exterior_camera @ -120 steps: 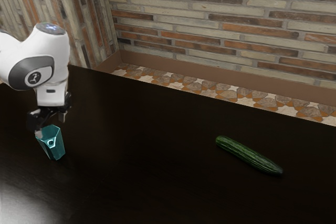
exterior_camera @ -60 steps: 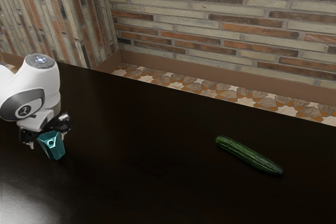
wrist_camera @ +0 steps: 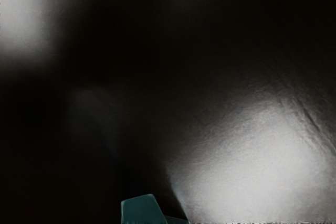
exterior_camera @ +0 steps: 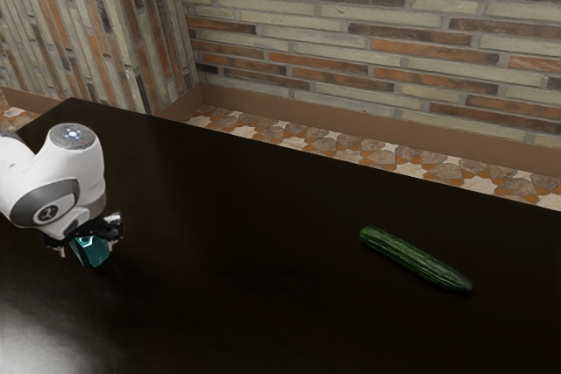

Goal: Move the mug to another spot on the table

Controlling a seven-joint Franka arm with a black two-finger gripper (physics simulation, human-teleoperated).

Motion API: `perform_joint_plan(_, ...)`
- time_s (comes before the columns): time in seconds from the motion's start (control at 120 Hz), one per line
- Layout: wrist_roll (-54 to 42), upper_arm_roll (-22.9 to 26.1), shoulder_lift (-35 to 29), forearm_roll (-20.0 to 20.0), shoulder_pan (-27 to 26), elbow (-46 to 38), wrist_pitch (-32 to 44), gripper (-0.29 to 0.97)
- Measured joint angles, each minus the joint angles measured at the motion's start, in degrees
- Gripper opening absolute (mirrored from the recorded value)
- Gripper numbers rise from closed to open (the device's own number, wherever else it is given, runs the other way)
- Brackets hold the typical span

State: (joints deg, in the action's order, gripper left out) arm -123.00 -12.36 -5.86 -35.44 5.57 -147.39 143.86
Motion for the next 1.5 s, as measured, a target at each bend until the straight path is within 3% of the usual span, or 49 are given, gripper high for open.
perform_joint_plan(0.15, -1.97, 0.03, 2.41, 0.30, 1.25, 0.20, 2.72, 0.65)
perform_joint_plan(0.383, -4.13, 0.03, 4.56, 4.36, 3.07, 0.56, 5.20, 0.63)
perform_joint_plan(0.583, -5.39, 0.07, 5.14, 5.04, 3.68, 0.64, 6.78, 0.22)
perform_joint_plan(0.65, -5.76, 0.03, 5.17, 5.12, 3.71, 0.67, 7.09, 0.13)
perform_joint_plan(1.1, -7.69, -0.02, 3.62, 2.76, 2.59, 6.73, 10.41, -0.03)
perform_joint_plan(1.5, -8.40, 1.18, 2.45, 0.89, -7.04, 6.35, 15.04, -0.04)
